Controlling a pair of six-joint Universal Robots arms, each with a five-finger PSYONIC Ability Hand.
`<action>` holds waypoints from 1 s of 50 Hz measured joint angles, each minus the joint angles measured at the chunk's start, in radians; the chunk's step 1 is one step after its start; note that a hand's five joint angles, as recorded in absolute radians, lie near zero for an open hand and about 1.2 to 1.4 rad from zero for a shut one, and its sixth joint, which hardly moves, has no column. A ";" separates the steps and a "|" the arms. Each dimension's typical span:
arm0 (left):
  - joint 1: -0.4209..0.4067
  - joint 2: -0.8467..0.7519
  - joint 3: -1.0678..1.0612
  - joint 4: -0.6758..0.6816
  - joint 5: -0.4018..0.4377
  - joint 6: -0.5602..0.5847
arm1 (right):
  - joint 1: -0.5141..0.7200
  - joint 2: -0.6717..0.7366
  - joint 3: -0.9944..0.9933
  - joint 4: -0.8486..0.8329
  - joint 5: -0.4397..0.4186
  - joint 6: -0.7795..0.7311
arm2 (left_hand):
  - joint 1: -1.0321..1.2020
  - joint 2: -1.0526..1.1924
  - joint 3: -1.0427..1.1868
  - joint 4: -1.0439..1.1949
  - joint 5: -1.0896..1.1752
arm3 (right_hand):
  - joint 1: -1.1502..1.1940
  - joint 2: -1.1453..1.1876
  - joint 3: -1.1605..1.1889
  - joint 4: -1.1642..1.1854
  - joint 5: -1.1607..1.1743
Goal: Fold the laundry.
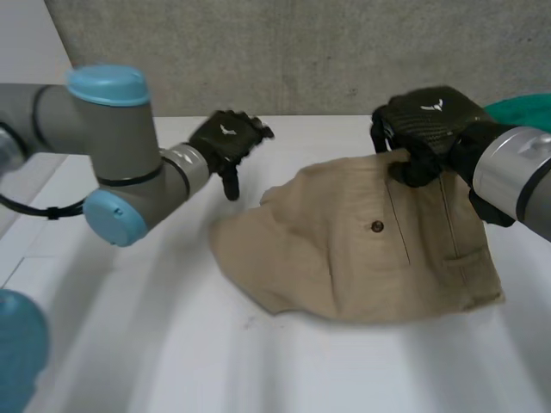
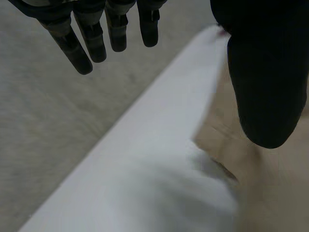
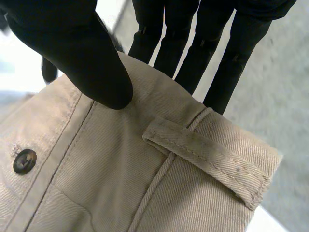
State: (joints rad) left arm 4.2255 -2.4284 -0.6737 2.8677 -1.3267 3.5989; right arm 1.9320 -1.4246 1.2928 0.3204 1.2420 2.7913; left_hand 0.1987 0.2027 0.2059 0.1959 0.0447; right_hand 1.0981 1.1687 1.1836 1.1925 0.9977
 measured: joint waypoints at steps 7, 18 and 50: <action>-0.039 -0.153 0.168 -0.163 0.037 0.072 | 0.028 -0.060 -0.003 -0.022 -0.049 -0.037 | 0.000 0.000 0.000 0.000 0.000 | 0.000 0.000 0.001 0.000 0.000; -0.044 -0.166 0.323 -0.056 -0.176 0.070 | -0.006 0.053 -0.121 -0.140 0.009 -0.054 | 0.973 0.987 0.974 0.994 0.922 | 0.000 0.000 0.001 0.000 0.000; 0.038 0.382 -0.451 0.527 -0.414 0.012 | 0.124 0.328 -0.160 -0.593 0.195 -0.046 | 0.973 0.995 0.981 0.998 0.922 | 0.003 -0.061 -0.058 -0.064 -0.046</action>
State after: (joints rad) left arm 4.2640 -2.0466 -1.1248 3.3943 -1.7402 3.6110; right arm 2.0561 -1.0963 1.1324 -0.2727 1.4367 2.7448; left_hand 1.1719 1.1977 1.1867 1.1936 0.9672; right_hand 1.1011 1.1079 1.1254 1.1286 0.9515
